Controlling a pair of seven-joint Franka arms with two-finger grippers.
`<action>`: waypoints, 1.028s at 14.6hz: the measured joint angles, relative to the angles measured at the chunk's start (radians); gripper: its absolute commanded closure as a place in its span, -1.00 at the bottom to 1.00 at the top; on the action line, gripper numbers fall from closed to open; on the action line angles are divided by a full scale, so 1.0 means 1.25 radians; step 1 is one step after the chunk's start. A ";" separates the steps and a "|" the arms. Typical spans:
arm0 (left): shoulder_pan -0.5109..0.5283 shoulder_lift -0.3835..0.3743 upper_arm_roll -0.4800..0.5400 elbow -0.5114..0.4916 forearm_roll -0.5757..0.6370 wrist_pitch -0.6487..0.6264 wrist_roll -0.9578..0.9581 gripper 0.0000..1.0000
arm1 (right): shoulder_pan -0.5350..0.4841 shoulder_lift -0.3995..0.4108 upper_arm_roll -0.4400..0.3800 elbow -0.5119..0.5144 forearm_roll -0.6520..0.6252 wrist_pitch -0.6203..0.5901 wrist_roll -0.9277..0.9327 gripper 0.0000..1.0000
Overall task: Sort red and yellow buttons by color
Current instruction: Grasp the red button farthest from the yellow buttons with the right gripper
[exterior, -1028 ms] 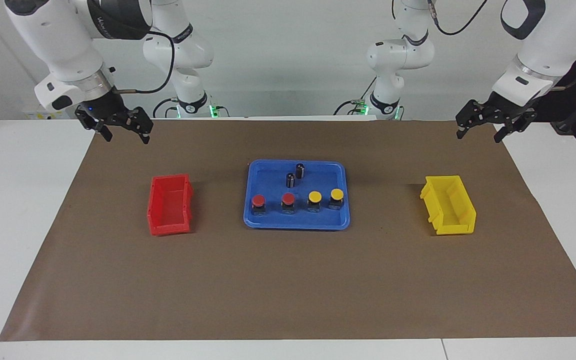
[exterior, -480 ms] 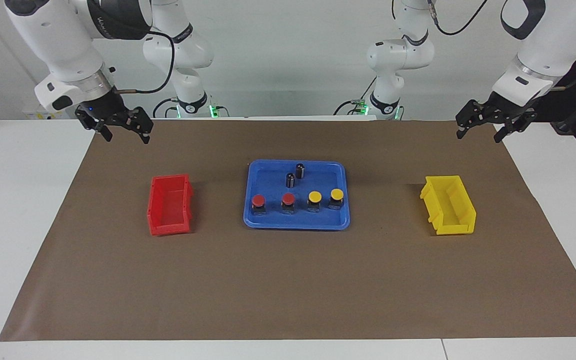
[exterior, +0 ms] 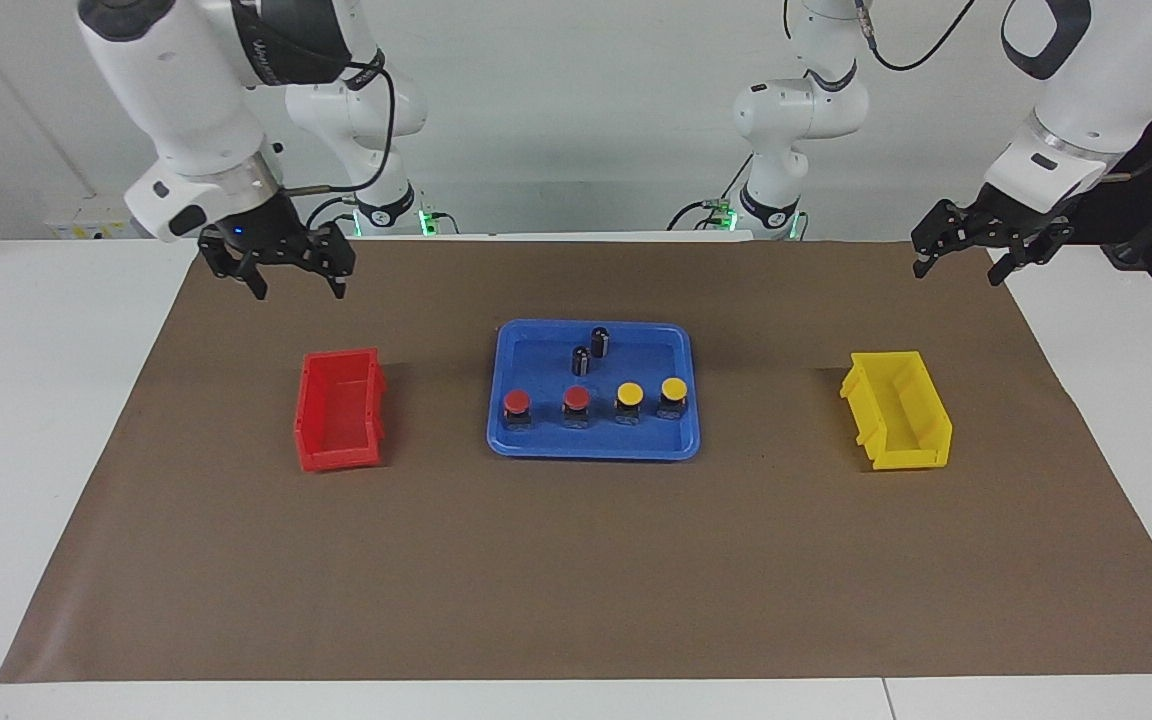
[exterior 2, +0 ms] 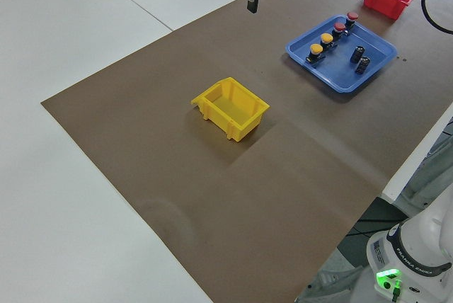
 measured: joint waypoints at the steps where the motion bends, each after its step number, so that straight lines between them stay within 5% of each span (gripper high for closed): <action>1: 0.000 0.000 0.000 0.000 0.000 0.000 0.000 -1.00 | 0.046 0.034 0.002 0.014 -0.010 0.033 0.049 -1.00; 4: 0.000 0.000 0.000 0.000 0.000 0.000 0.000 -1.00 | 0.164 0.113 0.006 0.001 -0.029 0.166 0.194 -1.00; 8: 0.000 0.000 0.000 0.000 0.000 0.000 0.000 -1.00 | 0.225 0.145 0.006 -0.147 -0.031 0.394 0.262 -1.00; 11: 0.000 0.000 0.000 0.000 0.000 0.000 0.000 -1.00 | 0.233 0.166 0.006 -0.193 -0.031 0.440 0.268 -0.97; 15: 0.000 0.000 0.000 0.000 0.000 0.000 0.000 -1.00 | 0.233 0.174 0.005 -0.223 -0.050 0.454 0.268 -0.69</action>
